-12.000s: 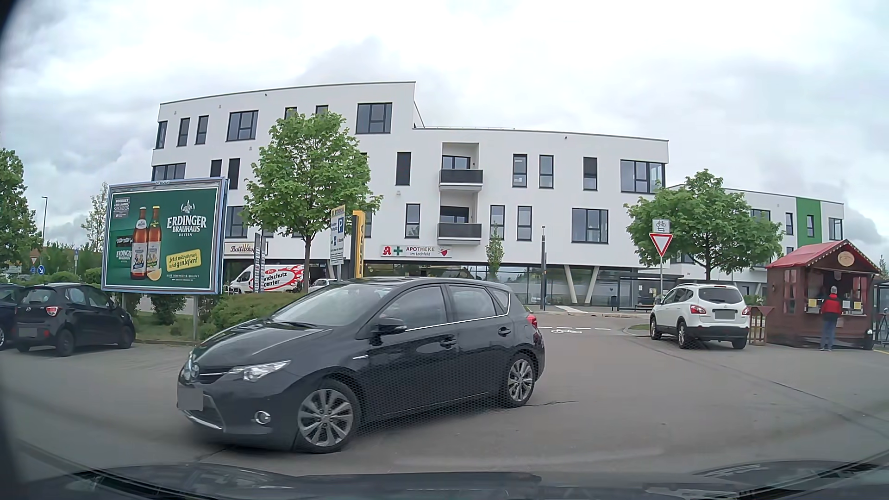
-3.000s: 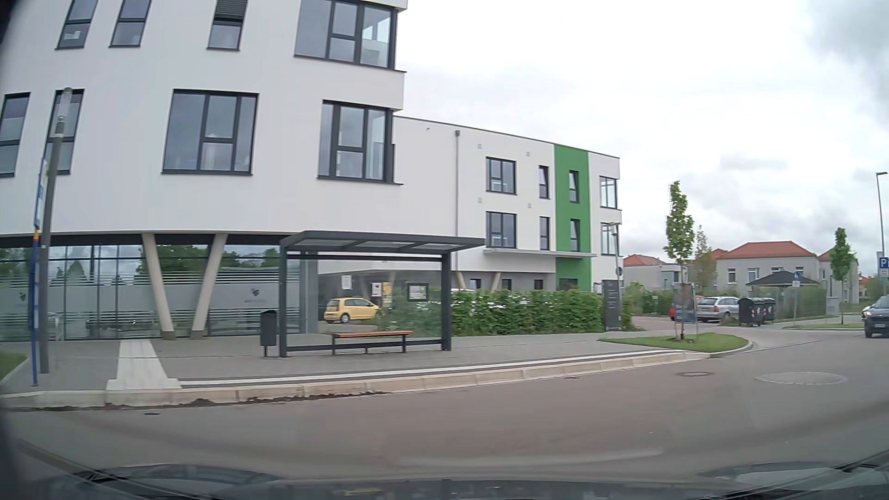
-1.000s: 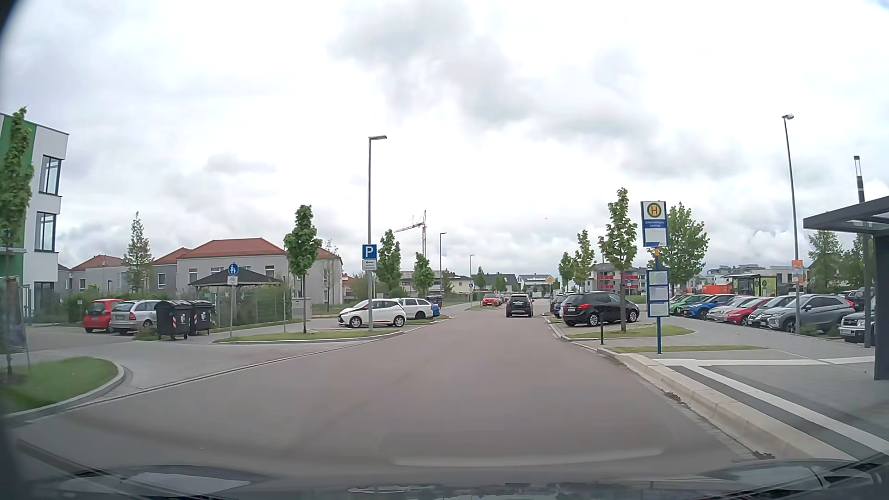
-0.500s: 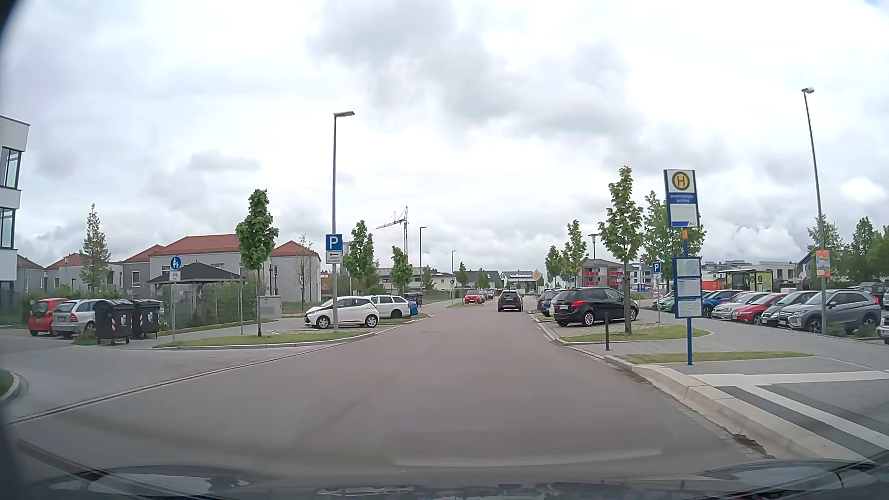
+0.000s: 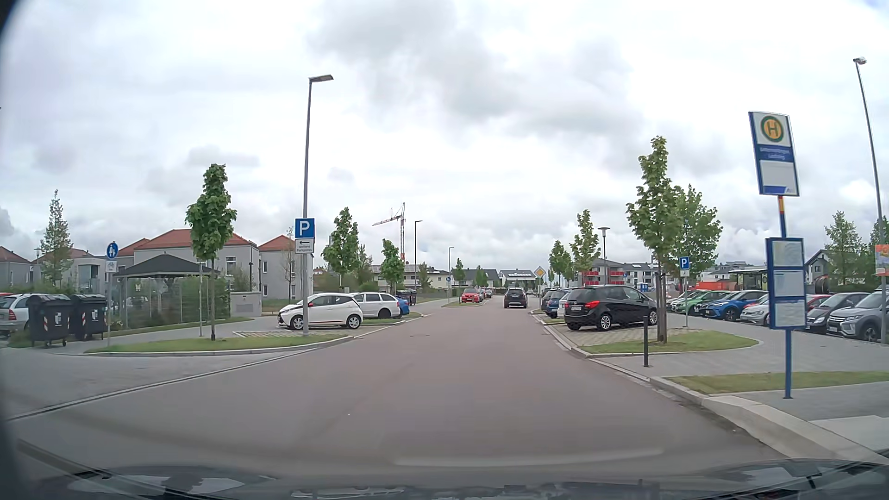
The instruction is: Follow the waypoints while adhering to traffic rules and regulations
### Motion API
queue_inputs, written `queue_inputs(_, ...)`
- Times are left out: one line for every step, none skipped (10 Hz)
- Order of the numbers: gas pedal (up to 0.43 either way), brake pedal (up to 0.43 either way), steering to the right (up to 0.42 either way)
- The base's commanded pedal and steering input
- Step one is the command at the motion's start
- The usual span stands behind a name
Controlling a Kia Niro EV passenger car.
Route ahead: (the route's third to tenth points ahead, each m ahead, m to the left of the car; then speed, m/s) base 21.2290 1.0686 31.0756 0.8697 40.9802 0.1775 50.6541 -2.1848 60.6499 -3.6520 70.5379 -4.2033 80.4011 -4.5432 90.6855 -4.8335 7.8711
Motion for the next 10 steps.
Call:
queue_inputs(0.449,0.012,0.004)
queue_inputs(0.449,0.012,0.005)
queue_inputs(0.449,0.012,0.004)
queue_inputs(0.449,0.012,0.005)
queue_inputs(0.449,0.012,0.004)
queue_inputs(0.449,0.012,0.004)
queue_inputs(0.449,0.012,0.004)
queue_inputs(0.449,0.012,0.004)
queue_inputs(0.449,0.012,0.004)
queue_inputs(0.449,0.012,0.006)
